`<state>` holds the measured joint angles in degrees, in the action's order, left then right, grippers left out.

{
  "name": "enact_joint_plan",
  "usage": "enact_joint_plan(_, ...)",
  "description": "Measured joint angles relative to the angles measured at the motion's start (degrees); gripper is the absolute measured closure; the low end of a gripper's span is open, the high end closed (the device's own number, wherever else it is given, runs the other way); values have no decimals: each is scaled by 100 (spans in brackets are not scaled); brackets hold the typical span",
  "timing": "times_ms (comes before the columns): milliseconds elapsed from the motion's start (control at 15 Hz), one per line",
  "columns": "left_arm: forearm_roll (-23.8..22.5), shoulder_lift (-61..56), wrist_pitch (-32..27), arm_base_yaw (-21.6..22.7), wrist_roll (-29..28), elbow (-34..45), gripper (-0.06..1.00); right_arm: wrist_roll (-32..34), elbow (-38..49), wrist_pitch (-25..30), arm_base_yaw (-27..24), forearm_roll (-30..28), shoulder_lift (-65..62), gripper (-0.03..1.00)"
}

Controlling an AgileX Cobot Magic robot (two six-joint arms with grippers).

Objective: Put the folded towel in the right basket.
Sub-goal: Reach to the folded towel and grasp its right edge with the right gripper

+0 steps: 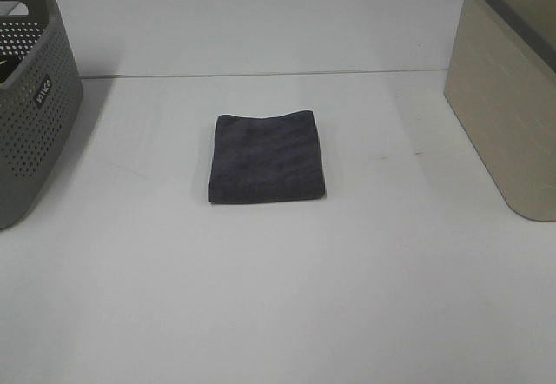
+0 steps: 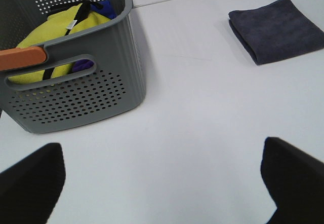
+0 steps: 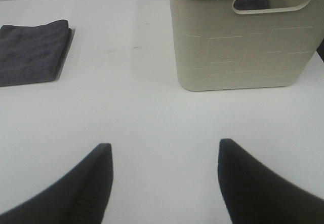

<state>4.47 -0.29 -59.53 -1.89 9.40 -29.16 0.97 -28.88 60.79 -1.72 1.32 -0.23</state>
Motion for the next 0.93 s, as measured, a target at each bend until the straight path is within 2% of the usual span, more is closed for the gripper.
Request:
enact_joint_plan(800, 0, 0, 0, 0, 0, 0, -4, 17, 0, -11, 0, 11, 0, 40)
enact_joint_plan(933, 0, 0, 0, 0, 0, 0, -4, 23, -86, -235, 0, 23, 292, 40)
